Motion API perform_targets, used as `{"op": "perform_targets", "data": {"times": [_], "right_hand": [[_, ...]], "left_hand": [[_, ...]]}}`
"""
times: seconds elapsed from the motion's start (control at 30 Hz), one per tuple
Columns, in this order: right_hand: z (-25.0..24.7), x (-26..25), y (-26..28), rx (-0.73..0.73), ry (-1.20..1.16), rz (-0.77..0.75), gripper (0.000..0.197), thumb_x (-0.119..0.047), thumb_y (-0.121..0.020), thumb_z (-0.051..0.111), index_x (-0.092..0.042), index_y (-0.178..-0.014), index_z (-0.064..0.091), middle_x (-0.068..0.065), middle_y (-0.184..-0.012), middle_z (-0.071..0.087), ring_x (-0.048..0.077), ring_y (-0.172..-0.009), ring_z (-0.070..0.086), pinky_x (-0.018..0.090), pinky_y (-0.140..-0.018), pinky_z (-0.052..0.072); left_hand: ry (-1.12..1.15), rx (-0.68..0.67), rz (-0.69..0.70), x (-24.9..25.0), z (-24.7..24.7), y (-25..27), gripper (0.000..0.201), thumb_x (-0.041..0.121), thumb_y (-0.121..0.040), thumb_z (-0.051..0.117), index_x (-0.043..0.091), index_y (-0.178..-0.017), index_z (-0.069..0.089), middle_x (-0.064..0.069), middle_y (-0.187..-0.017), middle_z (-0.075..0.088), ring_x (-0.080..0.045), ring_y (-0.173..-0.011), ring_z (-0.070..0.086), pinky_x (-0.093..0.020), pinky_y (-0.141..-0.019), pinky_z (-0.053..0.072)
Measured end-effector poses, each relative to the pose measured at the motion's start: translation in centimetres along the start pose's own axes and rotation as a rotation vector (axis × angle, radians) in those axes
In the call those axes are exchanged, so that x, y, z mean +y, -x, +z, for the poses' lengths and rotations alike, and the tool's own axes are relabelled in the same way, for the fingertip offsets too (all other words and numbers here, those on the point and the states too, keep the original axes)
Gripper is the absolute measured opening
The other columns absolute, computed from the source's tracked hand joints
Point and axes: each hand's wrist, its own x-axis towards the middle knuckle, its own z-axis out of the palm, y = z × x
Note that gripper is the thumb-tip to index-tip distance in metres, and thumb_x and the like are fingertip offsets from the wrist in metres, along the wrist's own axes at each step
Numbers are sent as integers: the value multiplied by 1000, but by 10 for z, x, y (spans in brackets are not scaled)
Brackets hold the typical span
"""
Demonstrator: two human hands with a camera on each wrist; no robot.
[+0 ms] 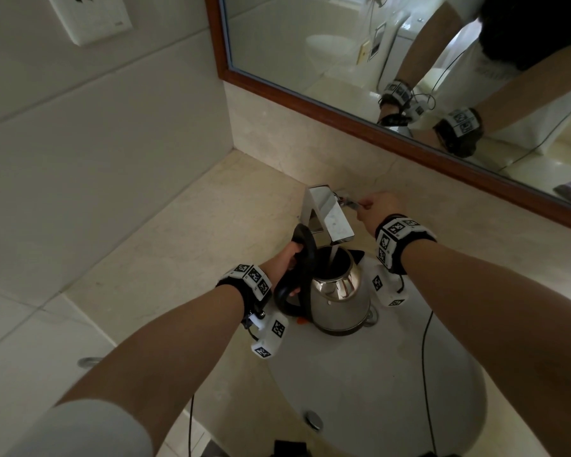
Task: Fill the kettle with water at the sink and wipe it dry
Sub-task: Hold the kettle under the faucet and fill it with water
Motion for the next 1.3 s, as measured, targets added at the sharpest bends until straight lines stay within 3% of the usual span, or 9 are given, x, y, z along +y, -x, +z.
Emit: {"op": "perform_targets", "data": {"times": [0.23, 0.5, 0.67, 0.83, 0.97, 1.1, 1.3], "right_hand": [[0, 0, 0, 4, 21, -3, 23, -16, -91, 56, -12, -105, 73, 12, -102, 72, 29, -96, 65, 41, -89, 55], [0, 0, 0, -1, 13, 8, 23, -14, -91, 54, -10, -103, 73, 14, -100, 72, 30, -94, 66, 42, -87, 56], [1, 0, 0, 12, -14, 19, 23, -13, -90, 55, -9, -104, 73, 14, -101, 72, 31, -96, 66, 42, -89, 55], [1, 0, 0, 16, 5, 9, 23, -14, -90, 54, -9, -102, 74, 13, -100, 72, 30, -94, 66, 41, -87, 55], [0, -1, 1, 14, 30, 4, 23, -15, -90, 54, -11, -100, 74, 12, -96, 72, 29, -89, 66, 35, -79, 55], [0, 0, 0, 17, 37, 2, 23, -15, -91, 53, -11, -101, 74, 12, -96, 72, 29, -88, 66, 35, -77, 55], [0, 0, 0, 9, 52, -12, 24, -15, -91, 53, -9, -101, 74, 13, -97, 71, 30, -90, 65, 36, -79, 53]], "left_hand": [[-33, -17, -1, -1, -1, -3, 70, 67, -57, 50, 8, -93, 60, -12, -80, 63, -28, -65, 58, -30, -63, 45], [-19, 10, -24, 3, -2, 0, 57, 60, -80, 41, 8, -93, 58, -11, -79, 60, -25, -63, 57, -27, -59, 45], [-33, -2, -31, 2, -2, 0, 68, 66, -62, 47, 7, -95, 59, -14, -81, 63, -29, -66, 59, -30, -64, 46], [-19, 1, -21, 2, -2, -2, 62, 61, -68, 44, 7, -94, 58, -12, -80, 61, -27, -65, 58, -28, -61, 45], [-2, 7, -27, 0, -2, -2, 53, 56, -88, 37, 7, -93, 57, -11, -78, 59, -24, -64, 56, -25, -57, 44], [-49, -3, -33, 3, -1, 2, 62, 64, -74, 41, 7, -92, 60, -12, -80, 62, -26, -65, 59, -27, -61, 45], [-54, 1, -39, 3, 0, 2, 62, 64, -70, 42, 8, -91, 61, -12, -79, 62, -26, -64, 59, -27, -62, 45]]}}
